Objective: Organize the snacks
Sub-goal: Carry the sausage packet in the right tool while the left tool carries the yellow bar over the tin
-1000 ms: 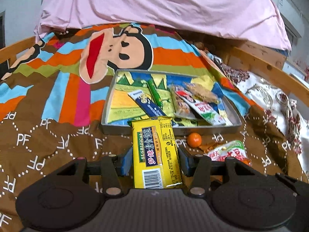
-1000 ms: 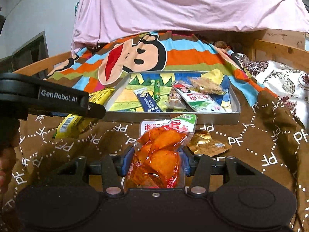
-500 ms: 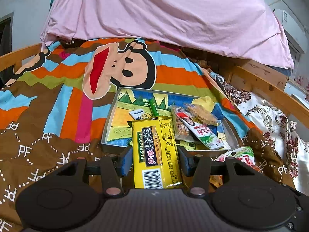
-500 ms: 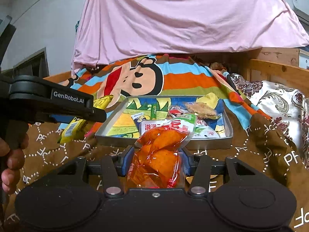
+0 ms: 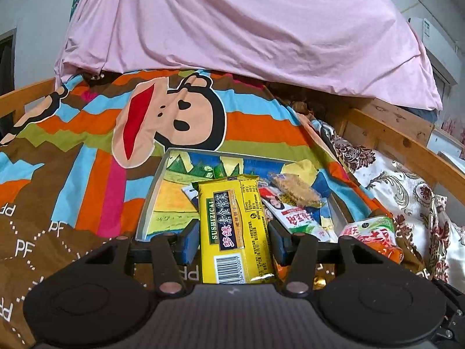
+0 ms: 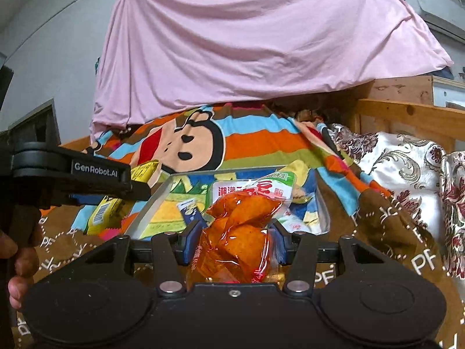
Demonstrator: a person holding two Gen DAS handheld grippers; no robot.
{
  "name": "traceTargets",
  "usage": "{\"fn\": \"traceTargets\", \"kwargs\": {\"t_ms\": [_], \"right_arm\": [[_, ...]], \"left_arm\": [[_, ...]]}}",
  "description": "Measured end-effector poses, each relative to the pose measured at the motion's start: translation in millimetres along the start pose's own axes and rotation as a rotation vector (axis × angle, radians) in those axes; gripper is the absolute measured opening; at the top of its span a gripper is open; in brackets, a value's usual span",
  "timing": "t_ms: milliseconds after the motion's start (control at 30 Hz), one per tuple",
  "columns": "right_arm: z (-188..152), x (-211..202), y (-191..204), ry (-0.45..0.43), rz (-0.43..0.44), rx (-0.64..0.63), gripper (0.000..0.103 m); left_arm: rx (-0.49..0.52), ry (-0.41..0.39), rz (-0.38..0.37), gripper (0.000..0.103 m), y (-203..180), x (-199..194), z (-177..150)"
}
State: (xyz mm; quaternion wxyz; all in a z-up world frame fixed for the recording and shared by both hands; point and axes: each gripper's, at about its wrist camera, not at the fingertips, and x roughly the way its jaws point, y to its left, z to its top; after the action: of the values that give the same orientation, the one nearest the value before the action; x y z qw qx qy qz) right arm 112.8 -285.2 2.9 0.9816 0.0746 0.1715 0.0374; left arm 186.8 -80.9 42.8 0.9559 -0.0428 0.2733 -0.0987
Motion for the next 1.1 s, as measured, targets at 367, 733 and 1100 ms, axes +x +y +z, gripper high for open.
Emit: {"fn": "traceTargets", "kwargs": {"t_ms": [367, 733, 1100], "right_arm": [[9, 30, -28, -0.007, -0.059, 0.034, 0.052], [10, 80, -43, -0.003, -0.099, -0.017, 0.052], [15, 122, -57, -0.009, -0.075, 0.007, 0.052]], "left_arm": [[0.002, -0.015, 0.016, 0.054, -17, 23, 13], [0.018, -0.007, 0.036, 0.054, -27, 61, 21], [0.085, 0.000, 0.071, 0.054, -39, 111, 29]]}}
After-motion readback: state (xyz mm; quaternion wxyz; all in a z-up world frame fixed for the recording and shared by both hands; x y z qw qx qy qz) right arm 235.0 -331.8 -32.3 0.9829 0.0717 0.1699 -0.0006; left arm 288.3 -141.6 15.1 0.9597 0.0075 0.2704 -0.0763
